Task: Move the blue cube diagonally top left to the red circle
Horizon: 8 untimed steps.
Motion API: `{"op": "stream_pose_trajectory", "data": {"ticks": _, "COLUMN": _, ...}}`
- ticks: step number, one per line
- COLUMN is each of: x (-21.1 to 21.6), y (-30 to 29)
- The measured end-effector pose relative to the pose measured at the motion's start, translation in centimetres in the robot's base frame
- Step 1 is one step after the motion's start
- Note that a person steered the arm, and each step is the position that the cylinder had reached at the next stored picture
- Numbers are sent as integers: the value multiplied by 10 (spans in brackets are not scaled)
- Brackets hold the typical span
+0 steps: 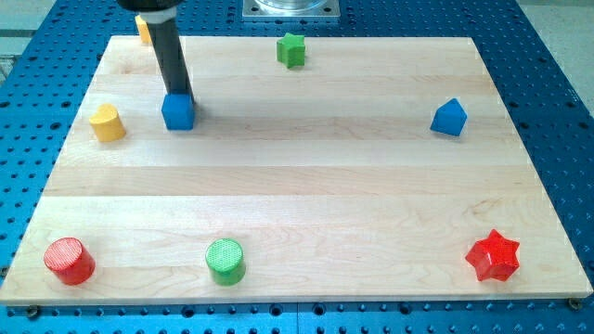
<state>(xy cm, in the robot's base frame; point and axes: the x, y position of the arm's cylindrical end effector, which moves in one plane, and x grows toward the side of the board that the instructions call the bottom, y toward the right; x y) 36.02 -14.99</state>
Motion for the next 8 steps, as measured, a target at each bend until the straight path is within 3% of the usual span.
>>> {"op": "stream_pose_trajectory", "data": {"ticks": 1, "x": 65, "y": 19}}
{"op": "stream_pose_trajectory", "data": {"ticks": 2, "x": 64, "y": 34}}
{"op": "stream_pose_trajectory", "data": {"ticks": 3, "x": 104, "y": 57}}
{"op": "stream_pose_trajectory", "data": {"ticks": 4, "x": 114, "y": -37}}
{"op": "stream_pose_trajectory", "data": {"ticks": 5, "x": 107, "y": -27}}
{"op": "stream_pose_trajectory", "data": {"ticks": 6, "x": 64, "y": 2}}
{"op": "stream_pose_trajectory", "data": {"ticks": 7, "x": 66, "y": -48}}
{"op": "stream_pose_trajectory", "data": {"ticks": 8, "x": 129, "y": -99}}
